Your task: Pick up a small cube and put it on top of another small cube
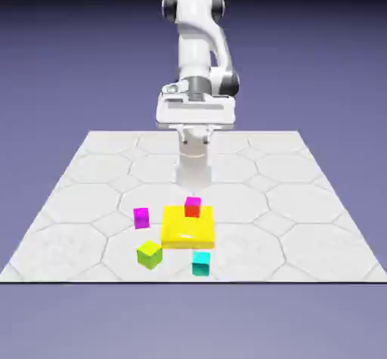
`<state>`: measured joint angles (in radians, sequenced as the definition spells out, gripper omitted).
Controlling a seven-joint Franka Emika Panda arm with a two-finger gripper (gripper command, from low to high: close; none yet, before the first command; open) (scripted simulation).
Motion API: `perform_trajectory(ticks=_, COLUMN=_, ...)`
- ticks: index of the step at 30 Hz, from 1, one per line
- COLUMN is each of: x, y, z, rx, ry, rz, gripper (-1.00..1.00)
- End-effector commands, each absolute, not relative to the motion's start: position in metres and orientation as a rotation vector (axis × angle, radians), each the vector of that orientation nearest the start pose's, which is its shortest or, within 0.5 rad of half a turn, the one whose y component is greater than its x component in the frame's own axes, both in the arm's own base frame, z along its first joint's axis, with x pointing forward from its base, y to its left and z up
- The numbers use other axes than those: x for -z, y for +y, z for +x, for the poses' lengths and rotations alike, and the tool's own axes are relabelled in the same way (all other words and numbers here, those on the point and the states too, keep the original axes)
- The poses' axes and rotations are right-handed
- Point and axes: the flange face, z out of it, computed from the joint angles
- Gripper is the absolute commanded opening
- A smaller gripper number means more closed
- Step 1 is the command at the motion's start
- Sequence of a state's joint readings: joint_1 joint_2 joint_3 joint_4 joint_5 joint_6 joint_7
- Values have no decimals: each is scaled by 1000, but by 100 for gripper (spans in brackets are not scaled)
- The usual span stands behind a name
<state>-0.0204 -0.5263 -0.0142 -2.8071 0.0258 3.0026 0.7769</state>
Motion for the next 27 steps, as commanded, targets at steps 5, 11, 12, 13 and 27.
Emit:
perform_trajectory(ticks=5, x=-351, y=-97, z=391, rx=514, ry=1711, rz=-2311, gripper=0)
perform_trajectory(ticks=11, x=-252, y=-177, z=343, rx=-19, ry=2348, rz=-1870, gripper=0)
perform_trajectory(ticks=12, x=-236, y=-187, z=331, rx=-108, ry=2438, rz=-1773, gripper=0)
perform_trajectory(ticks=13, x=-221, y=-197, z=319, rx=-197, ry=2522, rz=-1669, gripper=0)
perform_trajectory(ticks=27, x=-132, y=-204, z=288, rx=-389, ry=2683, rz=-1423, gripper=-100)
